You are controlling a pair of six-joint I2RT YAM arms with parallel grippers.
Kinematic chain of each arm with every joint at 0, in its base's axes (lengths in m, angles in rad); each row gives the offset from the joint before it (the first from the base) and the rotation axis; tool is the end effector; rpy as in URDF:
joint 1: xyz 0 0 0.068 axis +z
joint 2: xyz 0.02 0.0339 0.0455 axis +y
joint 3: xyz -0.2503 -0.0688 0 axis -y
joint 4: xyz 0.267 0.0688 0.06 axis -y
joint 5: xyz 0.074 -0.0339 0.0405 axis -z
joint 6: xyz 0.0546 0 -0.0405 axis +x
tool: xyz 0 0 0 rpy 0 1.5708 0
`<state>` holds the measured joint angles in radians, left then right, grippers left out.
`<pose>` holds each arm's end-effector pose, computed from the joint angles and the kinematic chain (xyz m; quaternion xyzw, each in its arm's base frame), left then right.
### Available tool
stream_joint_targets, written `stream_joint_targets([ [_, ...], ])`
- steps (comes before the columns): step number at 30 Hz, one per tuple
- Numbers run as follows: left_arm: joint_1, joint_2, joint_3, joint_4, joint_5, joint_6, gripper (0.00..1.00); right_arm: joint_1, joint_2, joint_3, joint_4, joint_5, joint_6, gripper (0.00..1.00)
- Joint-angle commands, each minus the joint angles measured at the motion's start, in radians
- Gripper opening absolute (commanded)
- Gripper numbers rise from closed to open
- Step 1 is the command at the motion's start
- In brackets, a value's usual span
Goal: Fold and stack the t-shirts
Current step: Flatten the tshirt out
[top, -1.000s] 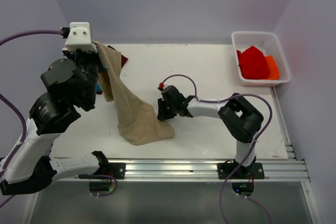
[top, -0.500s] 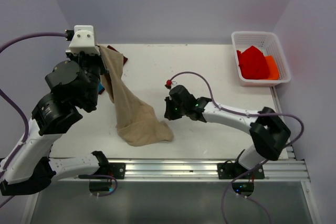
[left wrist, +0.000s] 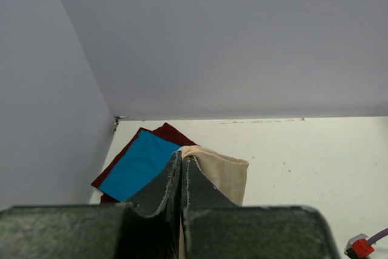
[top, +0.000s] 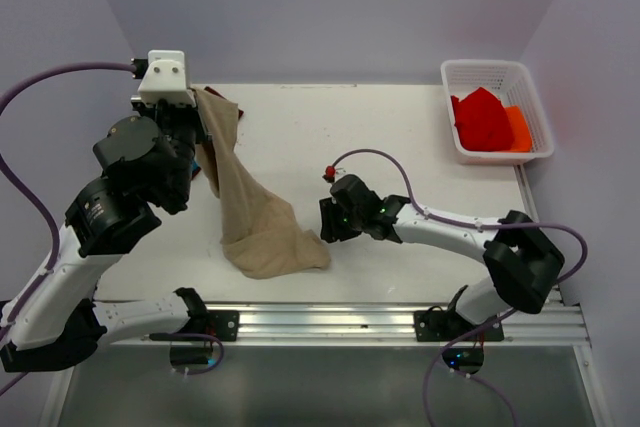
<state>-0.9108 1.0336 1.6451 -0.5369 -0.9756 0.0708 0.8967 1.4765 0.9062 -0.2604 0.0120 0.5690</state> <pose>0.1463 -0.1148 0.5388 -0.0198 0.6919 0.0271 0.7212 0.2129 0.2654 0.1741 -0.1499 0.9202 0.2378 0.2725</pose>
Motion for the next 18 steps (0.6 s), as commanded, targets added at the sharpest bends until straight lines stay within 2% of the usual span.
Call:
stream_joint_targets([
  [1,0.000,-0.006,0.012,0.054,0.006,-0.014,0.00,0.007,0.036,-0.021,0.059,-0.009,0.008,0.43],
  [5,0.000,-0.009,0.013,0.049,0.006,-0.019,0.00,0.008,0.085,-0.038,0.119,-0.009,0.015,0.41],
  [14,0.000,-0.018,0.016,0.035,0.006,-0.034,0.00,0.011,0.263,-0.015,0.243,-0.116,0.043,0.41],
  [18,0.000,-0.018,0.016,0.035,0.009,-0.035,0.00,0.021,0.314,0.002,0.254,-0.138,0.054,0.40],
])
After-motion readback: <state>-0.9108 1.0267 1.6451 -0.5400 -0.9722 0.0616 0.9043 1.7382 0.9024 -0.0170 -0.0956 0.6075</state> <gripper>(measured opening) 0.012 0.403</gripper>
